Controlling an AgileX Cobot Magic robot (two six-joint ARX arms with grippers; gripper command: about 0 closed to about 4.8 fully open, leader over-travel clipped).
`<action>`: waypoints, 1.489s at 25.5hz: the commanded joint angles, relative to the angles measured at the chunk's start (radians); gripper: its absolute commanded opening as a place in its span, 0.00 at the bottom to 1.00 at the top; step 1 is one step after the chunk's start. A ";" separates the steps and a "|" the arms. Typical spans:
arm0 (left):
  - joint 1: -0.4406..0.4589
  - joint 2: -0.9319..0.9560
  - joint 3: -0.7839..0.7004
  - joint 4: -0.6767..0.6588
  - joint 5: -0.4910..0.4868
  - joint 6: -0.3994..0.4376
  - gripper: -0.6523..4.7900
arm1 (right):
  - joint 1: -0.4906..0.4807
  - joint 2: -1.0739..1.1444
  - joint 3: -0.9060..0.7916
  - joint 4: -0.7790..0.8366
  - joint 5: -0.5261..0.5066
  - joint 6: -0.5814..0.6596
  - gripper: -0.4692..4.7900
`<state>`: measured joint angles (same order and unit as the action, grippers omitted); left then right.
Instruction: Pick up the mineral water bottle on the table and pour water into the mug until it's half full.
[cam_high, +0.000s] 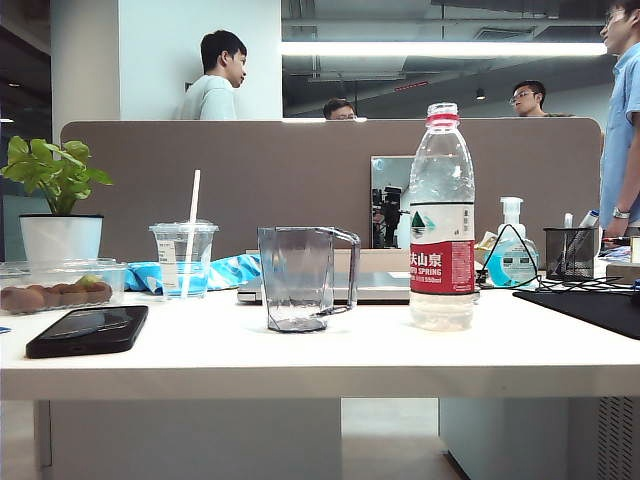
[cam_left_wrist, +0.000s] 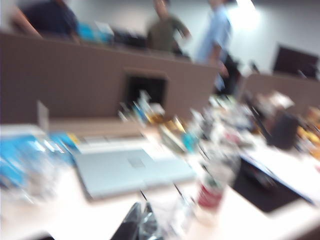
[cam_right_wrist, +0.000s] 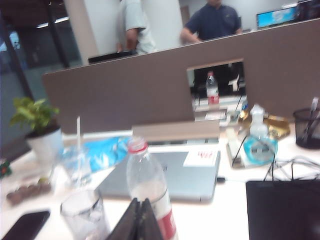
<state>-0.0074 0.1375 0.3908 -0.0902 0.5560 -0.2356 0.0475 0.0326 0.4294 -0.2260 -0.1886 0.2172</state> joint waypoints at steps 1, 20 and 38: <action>-0.012 0.110 0.008 -0.017 0.153 0.076 0.11 | 0.002 0.064 0.095 -0.117 -0.060 -0.136 0.08; -0.703 0.396 0.008 0.080 -0.502 0.262 0.11 | 0.004 0.618 0.158 0.062 -0.137 -0.294 0.27; -0.365 0.399 0.008 0.057 -0.177 0.243 0.11 | 0.223 0.957 -0.151 0.839 -0.040 -0.236 0.73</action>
<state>-0.3771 0.5381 0.3916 -0.0418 0.3740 0.0071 0.2691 0.9573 0.2779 0.5381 -0.2382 -0.0208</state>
